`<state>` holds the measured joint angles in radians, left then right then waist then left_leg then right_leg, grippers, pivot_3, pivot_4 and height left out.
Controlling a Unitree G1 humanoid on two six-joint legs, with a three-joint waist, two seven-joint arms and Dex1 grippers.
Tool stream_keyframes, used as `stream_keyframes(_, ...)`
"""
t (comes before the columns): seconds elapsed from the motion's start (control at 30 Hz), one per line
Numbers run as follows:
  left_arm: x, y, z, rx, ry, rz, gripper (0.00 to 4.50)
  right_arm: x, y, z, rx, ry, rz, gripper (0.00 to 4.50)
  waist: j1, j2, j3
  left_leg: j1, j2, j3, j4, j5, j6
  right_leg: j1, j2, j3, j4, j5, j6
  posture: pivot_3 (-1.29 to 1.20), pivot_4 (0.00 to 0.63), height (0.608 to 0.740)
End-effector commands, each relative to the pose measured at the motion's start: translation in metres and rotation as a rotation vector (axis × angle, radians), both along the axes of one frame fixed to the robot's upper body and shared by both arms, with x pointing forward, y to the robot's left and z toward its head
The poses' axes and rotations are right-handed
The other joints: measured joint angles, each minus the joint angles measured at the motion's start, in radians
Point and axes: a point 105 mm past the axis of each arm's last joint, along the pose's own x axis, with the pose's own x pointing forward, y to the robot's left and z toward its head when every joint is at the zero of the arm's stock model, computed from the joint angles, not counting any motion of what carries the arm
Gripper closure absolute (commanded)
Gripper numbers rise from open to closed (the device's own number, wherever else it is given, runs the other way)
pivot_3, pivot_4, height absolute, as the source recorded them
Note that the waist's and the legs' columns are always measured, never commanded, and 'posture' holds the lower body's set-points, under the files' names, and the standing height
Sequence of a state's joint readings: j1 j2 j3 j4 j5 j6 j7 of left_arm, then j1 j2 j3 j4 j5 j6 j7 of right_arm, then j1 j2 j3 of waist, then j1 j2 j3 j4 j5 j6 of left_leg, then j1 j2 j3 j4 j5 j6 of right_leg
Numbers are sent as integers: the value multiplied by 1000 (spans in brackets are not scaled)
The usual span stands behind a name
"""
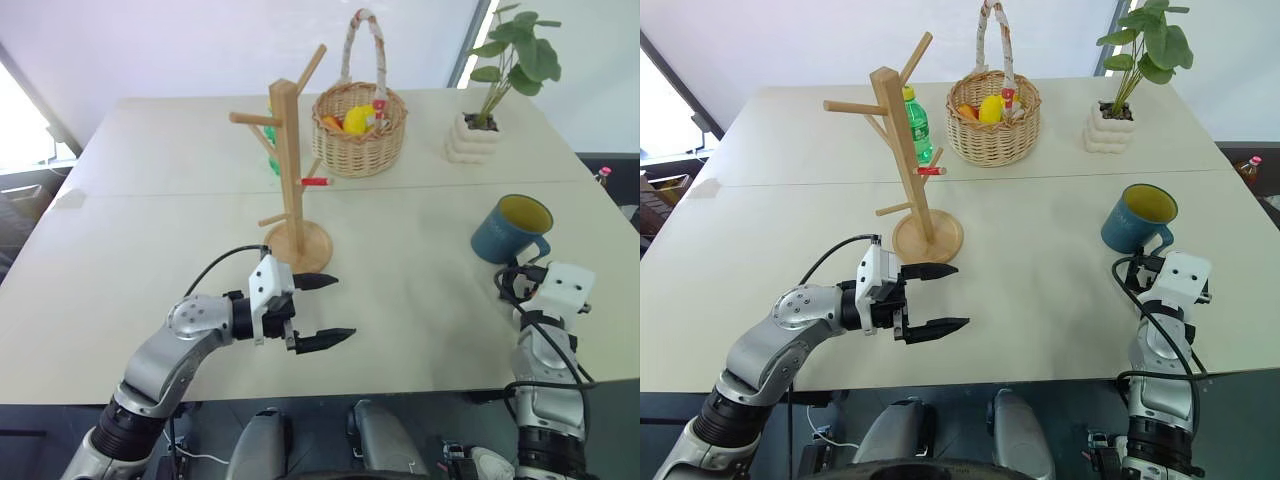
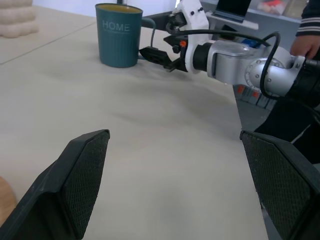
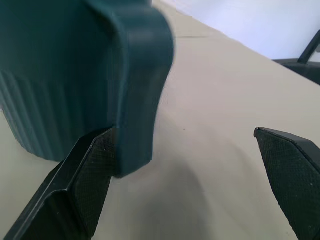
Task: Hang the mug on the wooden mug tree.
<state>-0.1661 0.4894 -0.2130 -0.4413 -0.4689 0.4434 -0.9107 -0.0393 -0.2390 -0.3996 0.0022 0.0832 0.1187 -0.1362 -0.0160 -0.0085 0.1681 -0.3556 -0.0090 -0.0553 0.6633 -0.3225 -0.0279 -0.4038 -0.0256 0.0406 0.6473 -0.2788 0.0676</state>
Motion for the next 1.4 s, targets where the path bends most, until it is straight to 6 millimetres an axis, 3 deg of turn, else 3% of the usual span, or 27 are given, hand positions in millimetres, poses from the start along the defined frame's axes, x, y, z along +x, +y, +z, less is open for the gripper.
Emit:
stream_keyframes(0.03, 1, -1, 9, -18, -48, -2, 0, 4, -2, 11, -19, -50, -4, 565, 0, 0, 0, 0, 0, 0, 0, 0, 0, 0, 0, 0, 0, 0, 0, 0, 150, 740)
stream_keyframes(0.1, 2, -1, 9, -17, -50, 1, 0, 6, -2, 12, -18, -57, -2, 1379, -1, 0, 0, 0, 0, 0, 0, 0, 0, 0, 0, 0, 0, 0, 0, 0, 150, 740)
stream_keyframes(0.3, 3, 0, 10, -17, -54, 8, 0, 11, 1, 15, -15, -82, 32, 4385, -1, 0, 0, 0, 0, 0, 0, 0, 0, 0, 0, 0, 0, 0, 0, 0, 150, 740)
stream_keyframes(0.33, 3, 0, 10, -17, -55, 10, 0, 12, 2, 16, -17, -86, 36, 4489, -1, 0, 0, 0, 0, 0, 0, 0, 0, 0, 0, 0, 0, 0, 0, 0, 150, 740)
stream_keyframes(0.43, 4, 2, 9, -16, -55, 20, 0, 13, 6, 21, -35, -97, 61, 4489, 0, 0, 0, 0, 0, 0, 0, 0, 0, 0, 0, 0, 0, 0, 0, 0, 150, 740)
stream_keyframes(0.53, 8, 8, 7, -11, -55, 57, 0, 17, 24, 33, -165, -80, 183, 4489, -1, 0, 0, 0, 0, 0, 0, 0, 0, 0, 0, 0, 0, 0, 0, 0, 150, 740)
stream_keyframes(0.7, 16, 33, -1, -6, -35, 160, 0, 16, 95, 69, -599, -76, 617, 4489, -9, 1, 1, 0, 0, 1, 0, 0, 0, -1, 1, 0, 0, 0, 0, 0, 150, 740)
stream_keyframes(0.9, 31, 68, 0, -96, -73, 352, 0, 2, 168, 98, -848, -116, 1041, 4489, 1, 0, 1, 0, 1, 0, 1, 0, 0, 0, 1, -1, 0, 0, 0, 0, 150, 740)
stream_keyframes(1.17, 24, 96, -2, -143, -96, 449, 0, 8, 215, 155, -920, -224, 1178, 4489, 3, -2, 2, 0, 1, -1, 1, 0, 0, 0, -1, -1, -1, 0, 1, 0, 150, 740)
stream_keyframes(1.4, 22, 112, 6, -145, -112, 482, 0, 18, 240, 177, -992, -240, 1220, 4489, 3, -2, 2, -1, 1, -2, 1, 0, 0, -1, -1, -2, -1, 0, 0, 0, 150, 740)
